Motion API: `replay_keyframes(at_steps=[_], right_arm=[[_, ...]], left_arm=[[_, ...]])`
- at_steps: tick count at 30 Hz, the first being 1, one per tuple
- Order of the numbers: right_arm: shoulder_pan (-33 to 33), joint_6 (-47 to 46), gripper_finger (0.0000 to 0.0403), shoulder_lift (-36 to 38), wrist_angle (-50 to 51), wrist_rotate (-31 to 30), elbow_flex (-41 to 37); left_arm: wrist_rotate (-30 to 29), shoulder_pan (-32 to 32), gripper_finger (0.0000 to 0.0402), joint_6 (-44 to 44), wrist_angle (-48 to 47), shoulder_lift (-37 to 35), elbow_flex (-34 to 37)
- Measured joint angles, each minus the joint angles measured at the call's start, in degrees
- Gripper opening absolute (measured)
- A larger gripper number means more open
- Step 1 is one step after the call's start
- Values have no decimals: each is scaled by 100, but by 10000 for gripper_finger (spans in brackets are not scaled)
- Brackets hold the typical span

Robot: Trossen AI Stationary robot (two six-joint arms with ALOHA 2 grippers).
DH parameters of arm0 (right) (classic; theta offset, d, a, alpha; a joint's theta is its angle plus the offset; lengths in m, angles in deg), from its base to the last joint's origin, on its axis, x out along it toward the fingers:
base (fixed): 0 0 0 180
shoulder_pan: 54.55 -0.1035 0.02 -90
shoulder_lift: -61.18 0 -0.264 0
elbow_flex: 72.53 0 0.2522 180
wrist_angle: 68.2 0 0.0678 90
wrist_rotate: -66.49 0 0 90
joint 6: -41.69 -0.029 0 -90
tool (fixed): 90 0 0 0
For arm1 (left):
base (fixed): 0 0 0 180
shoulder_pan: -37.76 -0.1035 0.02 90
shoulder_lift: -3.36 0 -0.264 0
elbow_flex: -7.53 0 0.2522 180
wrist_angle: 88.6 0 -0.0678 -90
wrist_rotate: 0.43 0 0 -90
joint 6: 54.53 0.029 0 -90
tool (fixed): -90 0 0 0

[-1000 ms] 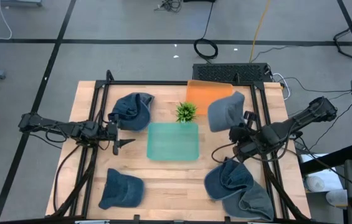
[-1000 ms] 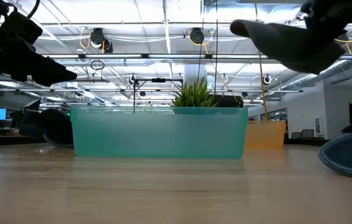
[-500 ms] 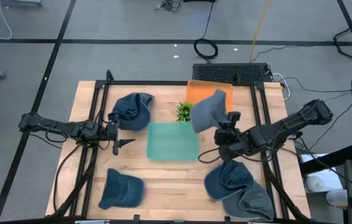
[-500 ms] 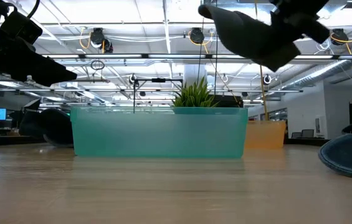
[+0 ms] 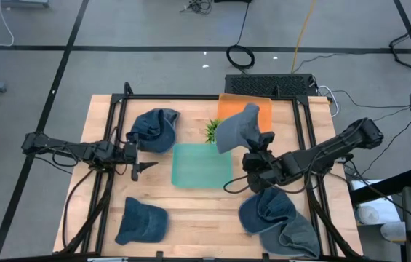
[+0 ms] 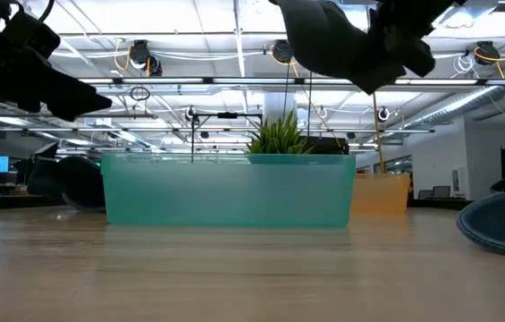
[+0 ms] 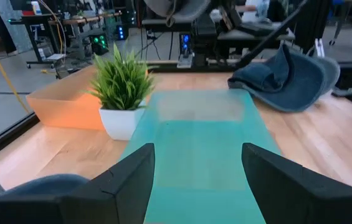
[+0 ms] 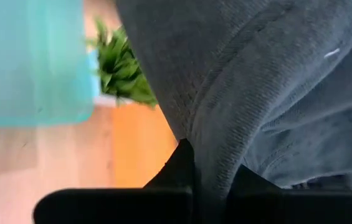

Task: Pick & Place hat
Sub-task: Put the middle gray cap into the orange bin

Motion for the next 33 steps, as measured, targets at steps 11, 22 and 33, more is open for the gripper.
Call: replay_keyframes(at_steps=[11,22,33], right_arm=[[4,2556,0,-424,-2856,-551,0],[13,3834,0,-546,-4554,-1198,0],[223,3891,0,-544,-5581,-1342,-2]], left_arm=[[-4,0,250,-1237,667,0,0],[-6,0,250,-1160,1399,36,-101],[-318,0,250,-573,848,1100,-1357]])
